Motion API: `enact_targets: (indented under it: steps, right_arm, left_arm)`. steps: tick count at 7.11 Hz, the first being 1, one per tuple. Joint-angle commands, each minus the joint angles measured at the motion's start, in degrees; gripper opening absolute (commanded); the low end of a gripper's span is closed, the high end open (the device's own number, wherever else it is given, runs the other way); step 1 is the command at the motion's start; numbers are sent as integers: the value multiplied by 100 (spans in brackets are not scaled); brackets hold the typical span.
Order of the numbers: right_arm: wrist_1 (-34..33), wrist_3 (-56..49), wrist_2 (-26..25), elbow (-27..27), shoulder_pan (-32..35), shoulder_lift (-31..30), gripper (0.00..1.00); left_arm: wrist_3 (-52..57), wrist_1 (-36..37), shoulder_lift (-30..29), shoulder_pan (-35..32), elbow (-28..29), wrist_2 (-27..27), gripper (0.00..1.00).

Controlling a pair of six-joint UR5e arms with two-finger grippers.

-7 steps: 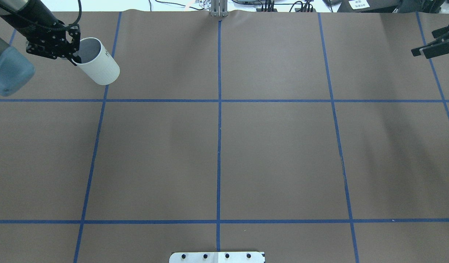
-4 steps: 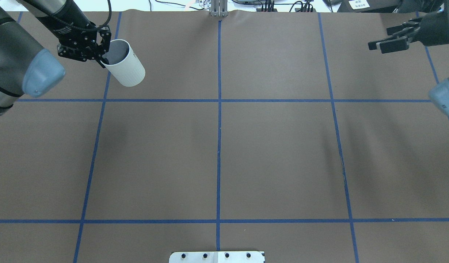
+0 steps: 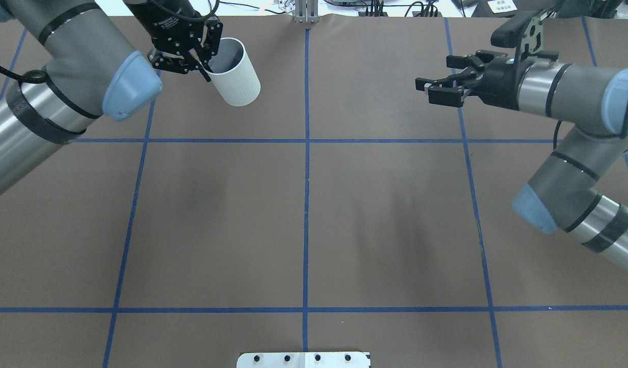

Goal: Left arm hands cup to right arm to dump lemon

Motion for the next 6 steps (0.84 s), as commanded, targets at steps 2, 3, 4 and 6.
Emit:
enact_targets:
  steps: [2, 3, 4, 6]
  right_arm:
    - [-1356, -752, -2041, 989, -1445, 27, 99]
    - [-2322, -949, -2964, 1289, -1990, 288, 99]
    - [-2897, -951, -3408, 1292, -2326, 700, 99]
    - [-2929, -942, -3580, 1275, -2609, 791, 99]
  left_arm:
    - [-516, -52, -595, 345, 570, 235, 0]
    - [-685, -79, -797, 494, 729, 420, 0]
    - [-713, -105, -877, 531, 826, 421, 0]
    - [-757, -708, -1036, 540, 1387, 421, 0]
